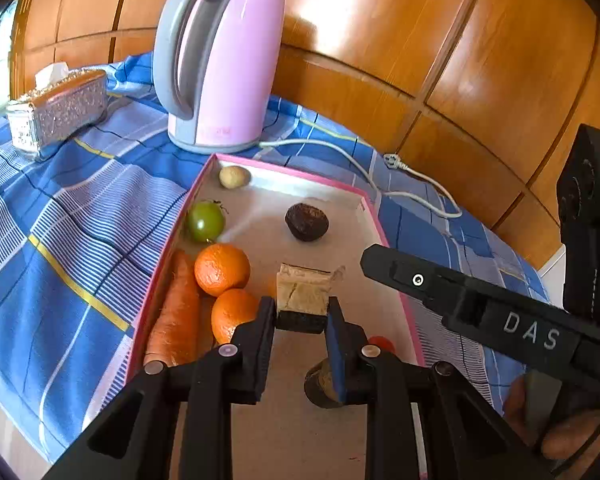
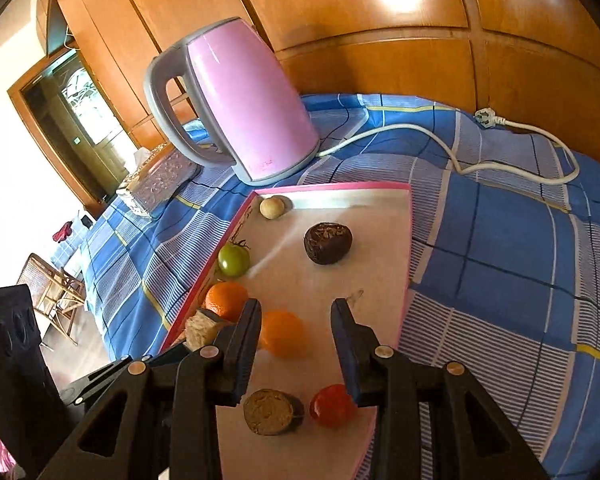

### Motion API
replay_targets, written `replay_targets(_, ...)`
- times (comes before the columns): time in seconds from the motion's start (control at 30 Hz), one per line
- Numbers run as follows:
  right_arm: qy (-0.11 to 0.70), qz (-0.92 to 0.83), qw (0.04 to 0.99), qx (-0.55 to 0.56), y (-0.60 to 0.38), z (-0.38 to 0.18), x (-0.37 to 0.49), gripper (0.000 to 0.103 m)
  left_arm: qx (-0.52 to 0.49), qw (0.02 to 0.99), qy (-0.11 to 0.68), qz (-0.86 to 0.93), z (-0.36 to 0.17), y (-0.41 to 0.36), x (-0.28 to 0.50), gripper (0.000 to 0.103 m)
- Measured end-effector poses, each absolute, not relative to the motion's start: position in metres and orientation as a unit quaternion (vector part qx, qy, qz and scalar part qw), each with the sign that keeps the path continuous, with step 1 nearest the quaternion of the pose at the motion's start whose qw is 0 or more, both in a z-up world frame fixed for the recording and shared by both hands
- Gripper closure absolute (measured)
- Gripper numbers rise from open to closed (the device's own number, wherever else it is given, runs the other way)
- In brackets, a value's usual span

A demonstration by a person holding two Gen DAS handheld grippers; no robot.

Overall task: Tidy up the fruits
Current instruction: 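Lower the slice and mandarin into the tray and open both tools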

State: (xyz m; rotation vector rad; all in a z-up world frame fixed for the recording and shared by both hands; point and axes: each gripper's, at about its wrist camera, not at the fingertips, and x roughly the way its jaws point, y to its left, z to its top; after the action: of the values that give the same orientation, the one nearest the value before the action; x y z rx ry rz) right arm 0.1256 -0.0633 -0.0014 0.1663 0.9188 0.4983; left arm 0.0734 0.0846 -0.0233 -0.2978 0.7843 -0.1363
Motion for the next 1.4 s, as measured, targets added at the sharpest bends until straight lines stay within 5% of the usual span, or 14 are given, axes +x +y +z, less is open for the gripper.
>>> replay_targets(0.57,0.445,0.238,0.860,0.081,-0.064,-0.011,0.112,0.066,-0.116,0.919,0.376,-0.016,-0.022,0.084,0.067,0.077)
replay_targets(1.4,0.406,0.166,0.898,0.040,-0.082,-0.001,0.054,0.066,-0.074,0.930,0.355,0.059,-0.004,0.092,0.010,0.041)
